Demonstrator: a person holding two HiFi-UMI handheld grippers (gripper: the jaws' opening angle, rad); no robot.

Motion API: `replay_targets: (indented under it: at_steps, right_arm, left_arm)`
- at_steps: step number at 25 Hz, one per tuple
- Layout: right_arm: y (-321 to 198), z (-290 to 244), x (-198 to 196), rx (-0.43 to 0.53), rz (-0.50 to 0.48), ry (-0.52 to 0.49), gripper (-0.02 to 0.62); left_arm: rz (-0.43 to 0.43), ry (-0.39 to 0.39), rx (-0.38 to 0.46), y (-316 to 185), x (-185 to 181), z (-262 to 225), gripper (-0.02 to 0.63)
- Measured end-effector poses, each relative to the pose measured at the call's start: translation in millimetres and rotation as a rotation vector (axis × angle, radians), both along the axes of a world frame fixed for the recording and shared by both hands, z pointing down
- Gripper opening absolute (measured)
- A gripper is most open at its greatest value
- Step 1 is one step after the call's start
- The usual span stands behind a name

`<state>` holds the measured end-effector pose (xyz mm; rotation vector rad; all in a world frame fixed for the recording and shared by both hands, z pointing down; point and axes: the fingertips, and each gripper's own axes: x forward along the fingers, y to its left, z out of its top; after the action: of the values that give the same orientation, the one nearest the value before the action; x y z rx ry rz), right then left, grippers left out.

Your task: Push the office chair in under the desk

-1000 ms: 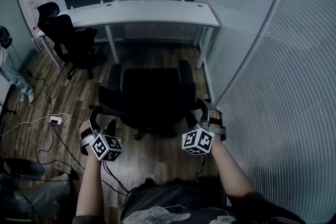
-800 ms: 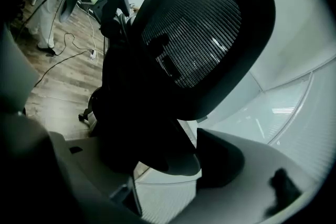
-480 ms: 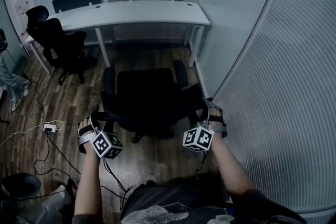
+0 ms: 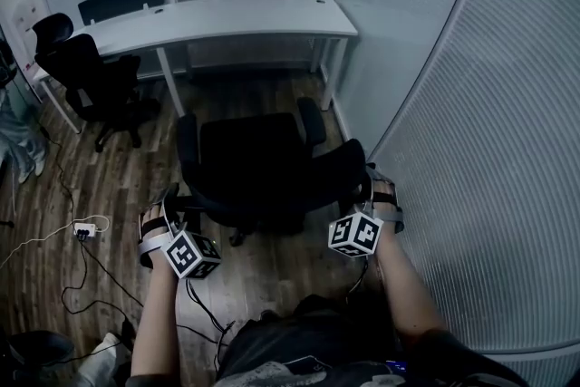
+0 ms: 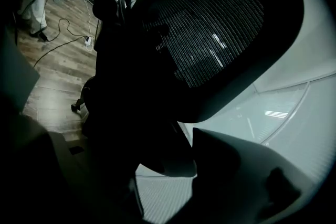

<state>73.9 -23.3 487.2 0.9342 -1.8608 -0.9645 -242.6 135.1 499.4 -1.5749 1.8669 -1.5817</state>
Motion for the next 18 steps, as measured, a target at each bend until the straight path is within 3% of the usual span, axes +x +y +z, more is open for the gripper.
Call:
replay_targets:
  at_steps: [18]
  right_arm:
    - [-79.4,8.3,-60.3,-0.021,0.006,-0.015,0.276]
  left_arm:
    - [0.014,0.014,-0.019,-95.9,-65.9,8.0,0.264]
